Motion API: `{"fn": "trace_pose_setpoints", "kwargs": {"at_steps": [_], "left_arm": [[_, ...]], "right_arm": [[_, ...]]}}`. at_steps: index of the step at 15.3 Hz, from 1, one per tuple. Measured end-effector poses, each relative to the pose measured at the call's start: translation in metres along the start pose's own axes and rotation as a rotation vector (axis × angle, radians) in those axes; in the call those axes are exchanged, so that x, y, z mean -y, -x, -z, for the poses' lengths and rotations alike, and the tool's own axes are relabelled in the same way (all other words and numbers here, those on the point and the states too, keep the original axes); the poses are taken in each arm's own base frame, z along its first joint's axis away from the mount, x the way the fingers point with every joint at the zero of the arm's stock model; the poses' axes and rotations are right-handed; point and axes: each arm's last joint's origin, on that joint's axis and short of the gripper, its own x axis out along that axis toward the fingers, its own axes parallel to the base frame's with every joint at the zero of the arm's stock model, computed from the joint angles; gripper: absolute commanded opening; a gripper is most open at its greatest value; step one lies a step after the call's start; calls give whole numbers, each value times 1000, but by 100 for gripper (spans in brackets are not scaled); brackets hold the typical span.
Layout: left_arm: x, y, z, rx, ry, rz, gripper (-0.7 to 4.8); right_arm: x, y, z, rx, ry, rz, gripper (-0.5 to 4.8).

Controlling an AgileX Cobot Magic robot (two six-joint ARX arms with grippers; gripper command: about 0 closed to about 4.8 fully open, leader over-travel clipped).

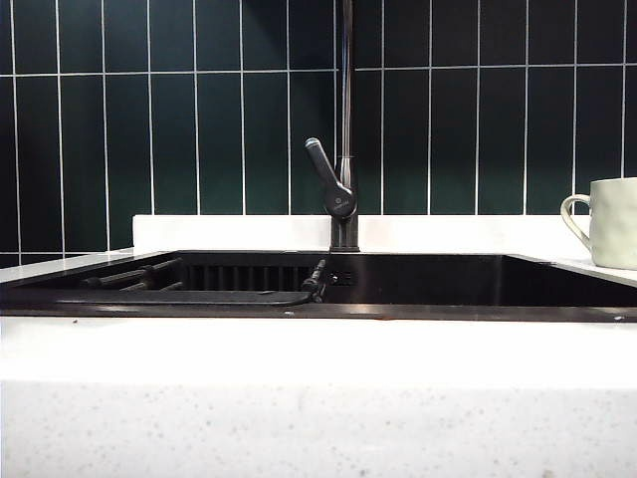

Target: Pick up the mug next to the sink, go to the faucet to get some water, pour the water into the sink, and finally put the mug back to its place.

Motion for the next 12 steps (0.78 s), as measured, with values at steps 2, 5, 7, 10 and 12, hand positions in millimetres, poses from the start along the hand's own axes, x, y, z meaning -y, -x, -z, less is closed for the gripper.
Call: {"fn": "trace_pose_setpoints", "kwargs": {"at_steps": [2, 5, 7, 10, 12], "left_arm": [[0, 3, 5, 33, -1, 3, -3], [1, 12, 3, 108, -5, 9, -3], [0, 13, 4, 98, -4, -11, -3], [-1, 13, 5, 91, -19, -41, -4], [-2, 13, 5, 120, -23, -83, -4]], "right_arm": [[0, 0, -2, 24, 15, -2, -6], [0, 0, -3, 35, 17, -2, -6], [-1, 0, -4, 43, 20, -23, -6], [-2, 1, -6, 67, 24, -43, -6], [-1, 1, -6, 68, 26, -39, -6]]}}
